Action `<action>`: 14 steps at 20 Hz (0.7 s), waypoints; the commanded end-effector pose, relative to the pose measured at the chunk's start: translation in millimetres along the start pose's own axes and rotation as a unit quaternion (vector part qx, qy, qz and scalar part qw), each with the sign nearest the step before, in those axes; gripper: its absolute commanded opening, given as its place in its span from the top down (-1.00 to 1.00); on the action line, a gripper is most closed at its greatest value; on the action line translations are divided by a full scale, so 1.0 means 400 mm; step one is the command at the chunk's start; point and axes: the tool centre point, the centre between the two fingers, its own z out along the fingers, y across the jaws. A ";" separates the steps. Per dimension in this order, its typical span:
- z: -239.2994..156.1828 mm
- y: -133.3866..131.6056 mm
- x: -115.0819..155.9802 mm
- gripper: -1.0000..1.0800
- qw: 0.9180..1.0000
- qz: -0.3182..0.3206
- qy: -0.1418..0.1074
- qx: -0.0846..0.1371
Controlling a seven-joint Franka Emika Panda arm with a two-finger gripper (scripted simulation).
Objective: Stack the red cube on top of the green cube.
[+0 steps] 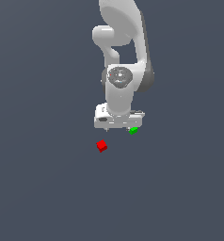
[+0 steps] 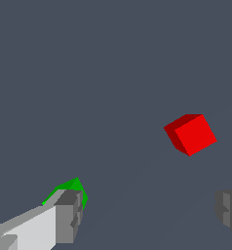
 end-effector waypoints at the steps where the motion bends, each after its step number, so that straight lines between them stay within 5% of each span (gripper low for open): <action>1: 0.000 0.000 0.000 -0.92 1.000 0.000 0.000 0.000; 14: 0.030 0.039 0.002 -0.92 0.999 -0.049 0.006 -0.003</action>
